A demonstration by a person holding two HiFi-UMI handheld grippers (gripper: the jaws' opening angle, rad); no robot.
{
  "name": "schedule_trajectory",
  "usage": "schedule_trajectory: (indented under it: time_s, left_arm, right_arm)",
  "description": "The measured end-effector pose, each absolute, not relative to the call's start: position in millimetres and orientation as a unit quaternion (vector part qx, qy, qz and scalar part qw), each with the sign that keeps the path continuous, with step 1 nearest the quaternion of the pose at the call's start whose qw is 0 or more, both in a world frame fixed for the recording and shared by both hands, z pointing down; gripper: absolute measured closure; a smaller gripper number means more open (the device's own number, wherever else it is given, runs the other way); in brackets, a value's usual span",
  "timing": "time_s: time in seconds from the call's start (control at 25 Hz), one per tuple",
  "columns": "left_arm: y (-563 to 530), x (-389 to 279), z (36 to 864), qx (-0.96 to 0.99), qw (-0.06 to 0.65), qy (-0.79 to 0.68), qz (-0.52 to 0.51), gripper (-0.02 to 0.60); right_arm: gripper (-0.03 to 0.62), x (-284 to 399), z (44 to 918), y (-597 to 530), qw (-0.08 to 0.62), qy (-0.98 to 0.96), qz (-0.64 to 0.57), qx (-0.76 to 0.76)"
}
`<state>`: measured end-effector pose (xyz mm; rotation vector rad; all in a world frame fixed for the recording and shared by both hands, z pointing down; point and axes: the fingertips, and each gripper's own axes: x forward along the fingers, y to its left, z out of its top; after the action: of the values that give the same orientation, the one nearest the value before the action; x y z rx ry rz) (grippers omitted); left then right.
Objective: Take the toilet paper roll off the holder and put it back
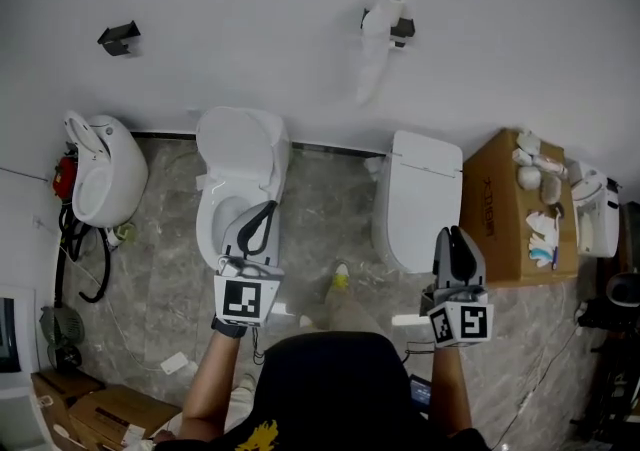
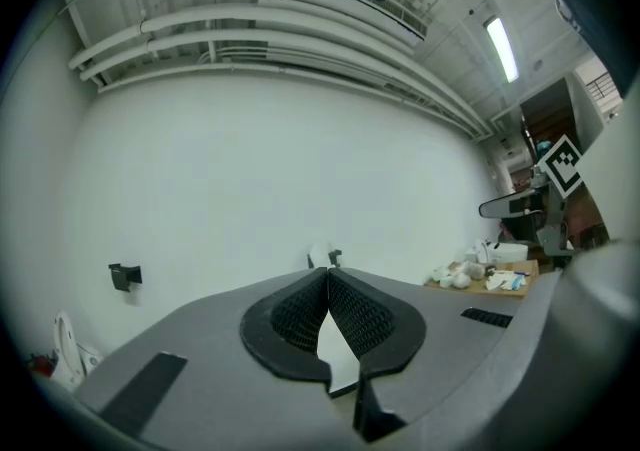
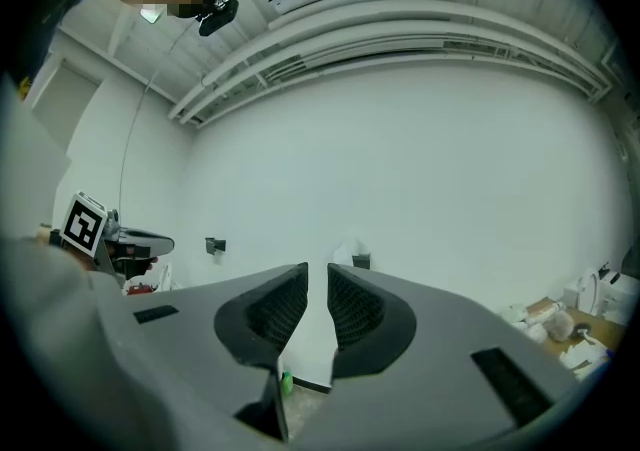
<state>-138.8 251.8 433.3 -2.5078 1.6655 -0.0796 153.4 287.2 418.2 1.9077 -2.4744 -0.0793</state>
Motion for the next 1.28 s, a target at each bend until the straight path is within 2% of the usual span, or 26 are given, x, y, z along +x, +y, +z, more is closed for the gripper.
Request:
schedule_trajectory:
  time_s: [0.44,0.68,0.76,0.84,0.92,1.28]
  left_arm:
    - [184.5,-125.7,431.8,-0.826,0.061,0.559,-0.035,0.563]
    - [180.9,-116.9,432.3,-0.831,0.066,0.551,-0.039,0.563]
    - [181.2,-116.3,434.9,-0.832,0.065,0.549,-0.041,0.563]
    - [181.0,-115.7,437.1,-0.834,0.067,0.546,-0.047,0.563]
    - [178.7,-114.9,439.8,-0.834,0.067,0.545,-0.052,0.563]
    - [130.8,-102.0,441.8,-0.833,0.063,0.547,-0.059,0.563]
  right_arm:
    - [0.407,147.3,413.2,198.7,0.007,-0.819,-0.019,0.573]
    - [0.304,135.7,409.4,190.4,0.010,-0.836,-0.018,0.549]
    - [0.237,130.6,409.8,187.2,0.008,-0.843,-0.011,0.538]
    - [0.092,125.8,411.6,182.7,0.005,-0.849,-0.004,0.528]
    - [0.041,123.4,414.6,177.7,0.014,-0.850,-0.009,0.526]
    - [0.031,136.2,410.9,128.2,0.015,-0.849,-0.020,0.527]
